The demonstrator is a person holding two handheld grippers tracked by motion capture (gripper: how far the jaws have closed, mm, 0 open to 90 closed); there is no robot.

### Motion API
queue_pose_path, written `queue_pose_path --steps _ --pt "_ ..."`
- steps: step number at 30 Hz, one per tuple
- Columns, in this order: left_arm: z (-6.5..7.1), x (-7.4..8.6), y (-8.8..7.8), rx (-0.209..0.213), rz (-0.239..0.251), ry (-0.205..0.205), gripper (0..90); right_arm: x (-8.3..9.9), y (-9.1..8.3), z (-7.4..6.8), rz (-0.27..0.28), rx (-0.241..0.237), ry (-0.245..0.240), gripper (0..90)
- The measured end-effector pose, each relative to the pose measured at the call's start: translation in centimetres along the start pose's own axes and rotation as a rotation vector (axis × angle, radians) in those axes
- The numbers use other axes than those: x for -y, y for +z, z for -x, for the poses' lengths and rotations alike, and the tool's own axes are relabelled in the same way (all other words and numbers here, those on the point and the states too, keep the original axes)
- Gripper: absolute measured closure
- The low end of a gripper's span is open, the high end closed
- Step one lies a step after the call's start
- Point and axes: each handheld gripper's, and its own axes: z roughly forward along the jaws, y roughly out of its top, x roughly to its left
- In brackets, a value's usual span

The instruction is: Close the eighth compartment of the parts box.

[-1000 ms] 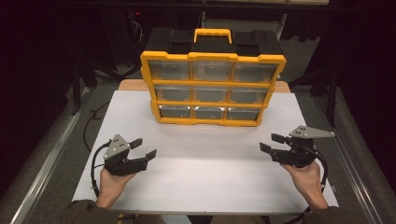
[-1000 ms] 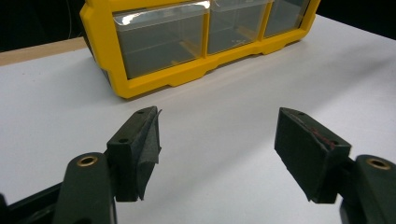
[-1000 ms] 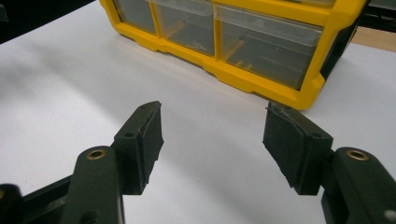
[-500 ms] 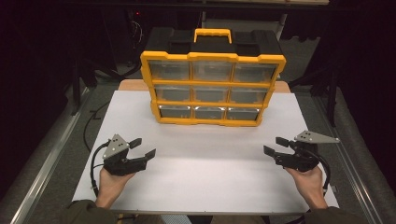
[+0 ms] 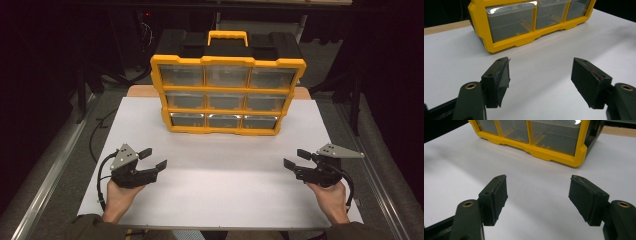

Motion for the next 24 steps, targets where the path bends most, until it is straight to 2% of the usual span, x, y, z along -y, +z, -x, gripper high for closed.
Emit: queue_pose_path --steps 6,22,24 --pt "0.0 0.0 0.0 0.001 -0.002 0.000 31.4 0.5 0.1 0.2 0.012 0.002 -0.001 31.9" --pt "0.0 0.0 0.1 0.002 -0.002 -0.006 31.4 1.5 0.6 0.4 0.001 0.016 0.009 30.7" --pt "-0.1 0.0 0.1 0.002 -0.004 -0.008 31.3 1.6 0.7 0.4 -0.002 0.014 -0.003 30.7"
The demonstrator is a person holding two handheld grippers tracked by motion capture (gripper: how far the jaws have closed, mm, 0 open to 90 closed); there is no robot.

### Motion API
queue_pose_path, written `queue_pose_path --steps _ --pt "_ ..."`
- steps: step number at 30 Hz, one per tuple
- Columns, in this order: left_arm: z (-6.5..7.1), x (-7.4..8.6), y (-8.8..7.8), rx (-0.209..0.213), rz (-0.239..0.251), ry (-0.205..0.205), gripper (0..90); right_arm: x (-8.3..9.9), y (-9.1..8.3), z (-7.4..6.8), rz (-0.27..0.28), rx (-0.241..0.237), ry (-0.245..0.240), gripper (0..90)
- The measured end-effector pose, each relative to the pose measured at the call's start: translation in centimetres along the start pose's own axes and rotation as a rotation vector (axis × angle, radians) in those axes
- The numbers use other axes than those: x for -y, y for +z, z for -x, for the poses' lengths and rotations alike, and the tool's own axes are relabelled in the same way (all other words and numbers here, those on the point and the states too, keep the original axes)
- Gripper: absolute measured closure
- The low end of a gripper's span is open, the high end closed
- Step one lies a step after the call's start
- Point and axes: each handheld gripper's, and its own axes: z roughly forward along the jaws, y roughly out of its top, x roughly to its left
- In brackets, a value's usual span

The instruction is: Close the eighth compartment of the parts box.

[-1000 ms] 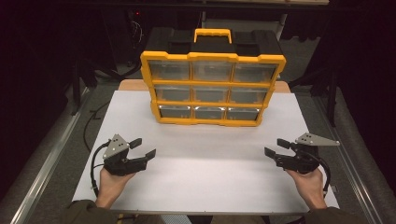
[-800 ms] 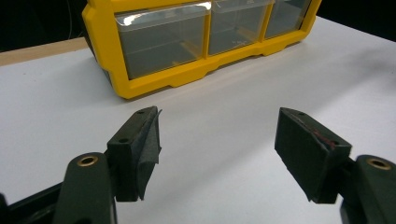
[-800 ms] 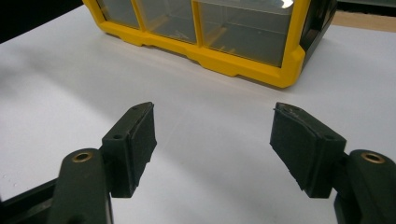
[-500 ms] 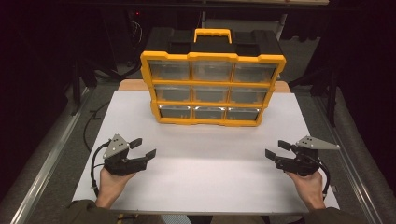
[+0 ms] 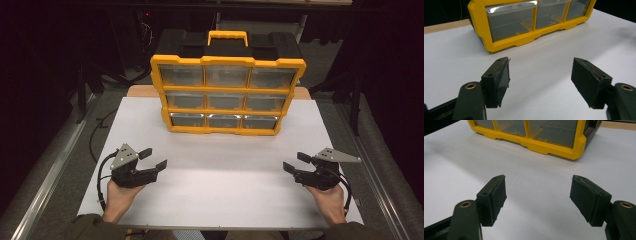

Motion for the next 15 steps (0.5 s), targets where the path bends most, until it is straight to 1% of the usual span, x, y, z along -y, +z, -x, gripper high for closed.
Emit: queue_pose_path --steps 6,10,11,14,15 --pt "-0.01 0.01 0.06 -0.001 -0.002 -0.005 31.2 0.24 0.31 -0.25 -0.009 -0.017 -0.016 30.7" --pt "-0.04 0.01 -0.01 0.002 -0.001 -0.005 31.2 0.37 0.09 -0.35 0.005 -0.019 -0.022 30.6" --pt "-0.05 0.00 -0.03 0.002 -0.001 -0.004 31.2 0.42 0.03 -0.40 0.011 -0.022 -0.010 30.6" --pt "-0.11 0.00 -0.05 0.007 0.002 -0.011 31.2 0.59 -0.14 -0.36 0.025 -0.023 0.000 29.9" --pt "-0.13 0.00 -0.05 0.006 0.003 -0.013 31.2 0.65 -0.24 -0.31 0.040 -0.033 0.001 29.1"
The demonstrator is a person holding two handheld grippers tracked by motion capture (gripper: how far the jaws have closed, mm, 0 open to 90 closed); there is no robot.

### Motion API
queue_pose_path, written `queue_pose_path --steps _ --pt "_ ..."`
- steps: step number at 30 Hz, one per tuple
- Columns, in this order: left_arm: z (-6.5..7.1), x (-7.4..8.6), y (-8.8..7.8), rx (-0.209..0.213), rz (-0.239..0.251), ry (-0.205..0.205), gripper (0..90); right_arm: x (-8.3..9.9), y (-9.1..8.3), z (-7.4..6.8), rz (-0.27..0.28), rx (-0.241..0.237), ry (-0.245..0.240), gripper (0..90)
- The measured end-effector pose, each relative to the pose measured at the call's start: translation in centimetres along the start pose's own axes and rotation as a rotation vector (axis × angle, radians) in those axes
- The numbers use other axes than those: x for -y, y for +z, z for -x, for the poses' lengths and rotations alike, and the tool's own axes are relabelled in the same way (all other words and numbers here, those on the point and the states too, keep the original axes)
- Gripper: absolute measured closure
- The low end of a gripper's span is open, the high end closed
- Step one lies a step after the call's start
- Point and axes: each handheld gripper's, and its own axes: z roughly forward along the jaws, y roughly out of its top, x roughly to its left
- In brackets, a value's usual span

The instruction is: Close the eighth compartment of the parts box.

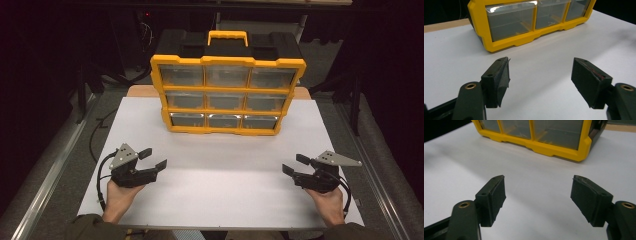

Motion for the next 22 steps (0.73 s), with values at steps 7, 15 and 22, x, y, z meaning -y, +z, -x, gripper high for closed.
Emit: queue_pose_path --steps 7,15,22 --pt "-0.17 0.00 -0.05 0.002 0.004 -0.014 31.2 0.24 -0.24 -0.22 0.066 0.032 -0.012 27.7" --pt "-0.22 0.00 -0.04 0.005 0.004 -0.019 31.2 0.29 -0.24 -0.35 0.069 0.038 -0.016 27.1" --pt "-0.25 -0.01 -0.01 0.005 0.001 -0.019 31.2 0.29 -0.23 -0.32 0.070 0.040 -0.016 27.1"
